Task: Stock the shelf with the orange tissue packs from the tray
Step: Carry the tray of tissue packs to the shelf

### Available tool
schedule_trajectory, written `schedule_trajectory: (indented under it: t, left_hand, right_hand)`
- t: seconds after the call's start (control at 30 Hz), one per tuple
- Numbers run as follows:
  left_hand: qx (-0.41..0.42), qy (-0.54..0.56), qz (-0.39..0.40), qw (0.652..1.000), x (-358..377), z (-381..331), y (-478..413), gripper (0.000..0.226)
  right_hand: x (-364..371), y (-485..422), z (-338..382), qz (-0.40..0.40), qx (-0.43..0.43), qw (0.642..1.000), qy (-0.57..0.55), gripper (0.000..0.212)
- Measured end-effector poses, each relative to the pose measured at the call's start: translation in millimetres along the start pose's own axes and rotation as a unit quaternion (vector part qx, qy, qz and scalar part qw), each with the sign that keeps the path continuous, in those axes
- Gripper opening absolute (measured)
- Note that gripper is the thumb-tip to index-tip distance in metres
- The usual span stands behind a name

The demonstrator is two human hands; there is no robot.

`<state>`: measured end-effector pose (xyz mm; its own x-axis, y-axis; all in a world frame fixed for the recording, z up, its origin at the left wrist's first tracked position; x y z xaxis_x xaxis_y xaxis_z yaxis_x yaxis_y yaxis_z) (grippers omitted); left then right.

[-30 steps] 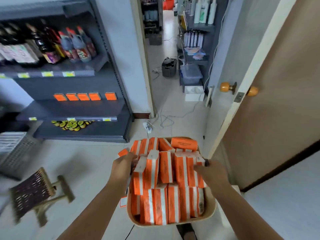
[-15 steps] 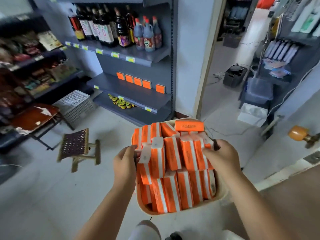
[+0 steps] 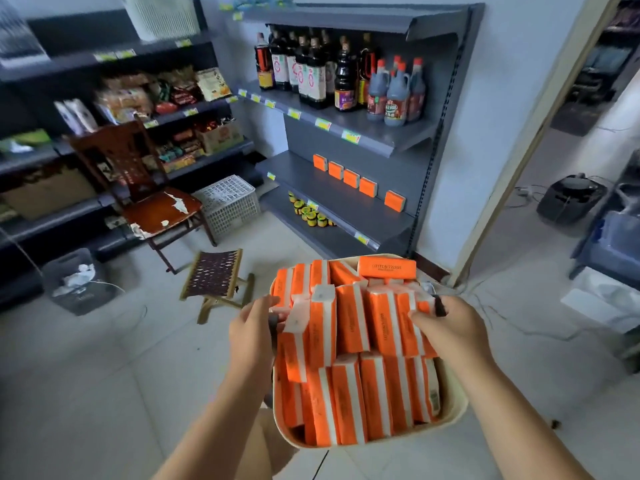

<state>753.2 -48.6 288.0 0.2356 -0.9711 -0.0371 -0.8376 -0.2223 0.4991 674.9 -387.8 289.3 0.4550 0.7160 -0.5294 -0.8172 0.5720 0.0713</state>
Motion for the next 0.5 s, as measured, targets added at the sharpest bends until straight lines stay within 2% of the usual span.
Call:
schedule_trajectory:
  t: [0.17, 0.33, 0.5]
  left_hand:
    - [0.021, 0.024, -0.052, 0.998, -63, -29, -51, 0.019]
    - [0.012, 0.06, -0.065, 0.996, -132, -62, -122, 0.022]
    - [0.025, 0.041, -0.111, 0.993, -220, -96, -179, 0.019]
  right_hand:
    - [79, -22, 33, 0.049, -0.001, 0.999, 0.015, 0.023]
    - [182, -32, 75, 0.087, 0.007, 0.996, 0.01, 0.023]
    - [278, -33, 140, 0.105, -0.004, 0.994, -0.021, 0.023]
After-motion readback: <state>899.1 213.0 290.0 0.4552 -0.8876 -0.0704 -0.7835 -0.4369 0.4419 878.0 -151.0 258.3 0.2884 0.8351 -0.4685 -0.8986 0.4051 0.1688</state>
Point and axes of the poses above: each hand's wrist, its own y-axis away from the middle knuckle, its own x-axis out of the palm, z = x × y, the point moved 9 cm from there along -y, towards the middle knuckle, and after that the axes turned 6 degrees about -x, right-handed, at the moved point
